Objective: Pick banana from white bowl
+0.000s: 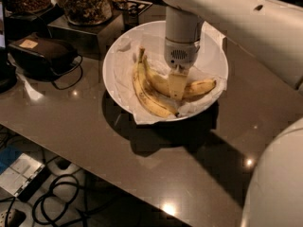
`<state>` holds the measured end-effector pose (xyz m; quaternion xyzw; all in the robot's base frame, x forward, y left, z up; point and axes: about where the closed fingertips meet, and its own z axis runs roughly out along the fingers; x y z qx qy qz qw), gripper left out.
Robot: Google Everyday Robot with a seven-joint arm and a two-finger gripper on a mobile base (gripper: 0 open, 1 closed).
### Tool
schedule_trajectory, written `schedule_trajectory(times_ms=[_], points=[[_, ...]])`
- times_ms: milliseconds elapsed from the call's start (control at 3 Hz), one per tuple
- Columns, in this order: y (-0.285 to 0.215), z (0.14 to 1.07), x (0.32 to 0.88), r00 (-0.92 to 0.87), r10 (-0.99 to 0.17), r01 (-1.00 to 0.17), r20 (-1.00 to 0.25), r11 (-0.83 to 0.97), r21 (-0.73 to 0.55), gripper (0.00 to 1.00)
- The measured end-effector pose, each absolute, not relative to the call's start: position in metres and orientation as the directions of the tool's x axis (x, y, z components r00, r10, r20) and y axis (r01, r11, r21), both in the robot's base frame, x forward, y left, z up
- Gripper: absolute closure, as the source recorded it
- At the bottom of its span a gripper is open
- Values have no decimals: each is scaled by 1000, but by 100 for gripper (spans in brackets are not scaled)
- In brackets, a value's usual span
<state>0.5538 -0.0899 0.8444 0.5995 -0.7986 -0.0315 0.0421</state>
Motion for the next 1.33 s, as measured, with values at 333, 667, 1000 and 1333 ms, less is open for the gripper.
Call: schedule_trajectory(times_ms=[333,667,1000,1333], points=[[-90,846,551,-263,-965,-960,11,262,102,92],[-90,846,551,-262,-965,-960,11,262,102,100],[-90,846,551,-262,-965,-960,11,262,102,100],[-82,845,557,-246,-969,-967,4,246,67,100]])
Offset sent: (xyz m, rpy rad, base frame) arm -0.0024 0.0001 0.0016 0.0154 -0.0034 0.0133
